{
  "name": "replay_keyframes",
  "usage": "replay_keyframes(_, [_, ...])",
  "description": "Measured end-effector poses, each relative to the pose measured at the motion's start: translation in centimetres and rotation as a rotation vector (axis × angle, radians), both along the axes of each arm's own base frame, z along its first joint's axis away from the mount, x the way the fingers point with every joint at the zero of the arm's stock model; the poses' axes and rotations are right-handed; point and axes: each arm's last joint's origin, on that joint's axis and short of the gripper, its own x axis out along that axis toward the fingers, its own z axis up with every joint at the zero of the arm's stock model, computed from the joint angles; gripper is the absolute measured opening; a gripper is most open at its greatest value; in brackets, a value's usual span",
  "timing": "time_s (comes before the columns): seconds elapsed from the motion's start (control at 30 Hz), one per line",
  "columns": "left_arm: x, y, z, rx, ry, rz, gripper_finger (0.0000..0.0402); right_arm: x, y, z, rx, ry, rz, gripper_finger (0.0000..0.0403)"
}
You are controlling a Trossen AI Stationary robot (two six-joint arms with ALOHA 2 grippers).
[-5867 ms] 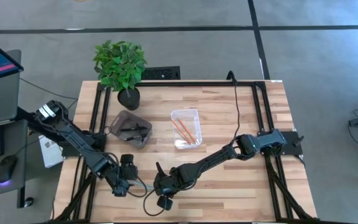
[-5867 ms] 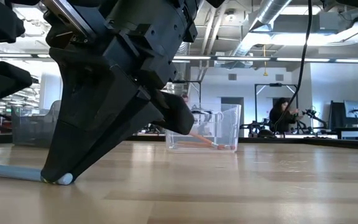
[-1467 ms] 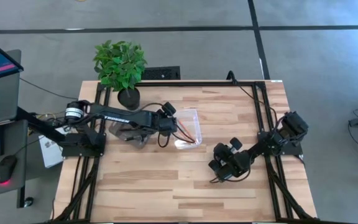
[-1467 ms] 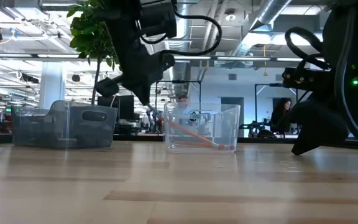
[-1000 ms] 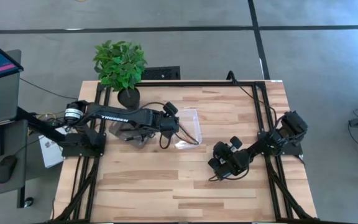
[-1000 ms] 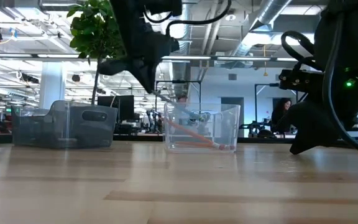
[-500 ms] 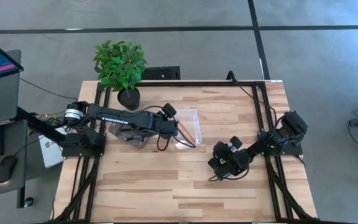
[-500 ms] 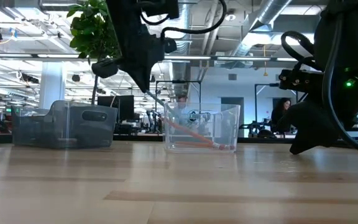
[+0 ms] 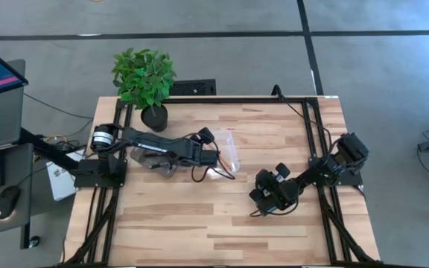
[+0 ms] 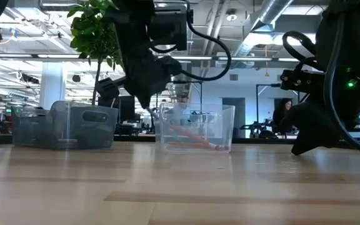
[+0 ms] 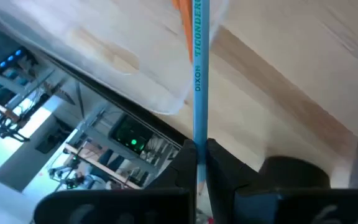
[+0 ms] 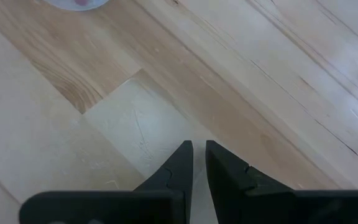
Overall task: Sort pens & pencils
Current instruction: Put the blue pencil into the white bin
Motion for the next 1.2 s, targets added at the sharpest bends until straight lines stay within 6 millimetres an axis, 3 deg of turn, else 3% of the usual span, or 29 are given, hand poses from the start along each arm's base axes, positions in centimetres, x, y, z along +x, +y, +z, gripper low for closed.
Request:
replay_keyframes(0.5, [1.1,1.0,1.5,0.030,-0.152,0.044,0.0000,0.0,0.0,0.0,-0.004,-0.003,0.000,0.0069])
replay_keyframes(0.8, [1.8,0.1,1.4,-0.093,-0.138,-0.081,0.0000,0.0,0.0,0.0,-0.006,0.000,0.001,0.0069])
replay_keyframes(0.97, [2.3,-0.4,0.9,-0.270,-0.162,-0.133,0.0000,0.0,0.0,0.0,-0.005,-0.003,0.001,0.0069])
replay_keyframes(1.2, [2.7,-0.4,0.9,-0.281,-0.244,-0.100,0.0036,0.0,0.0,0.0,-0.005,-0.003,0.001,0.0069])
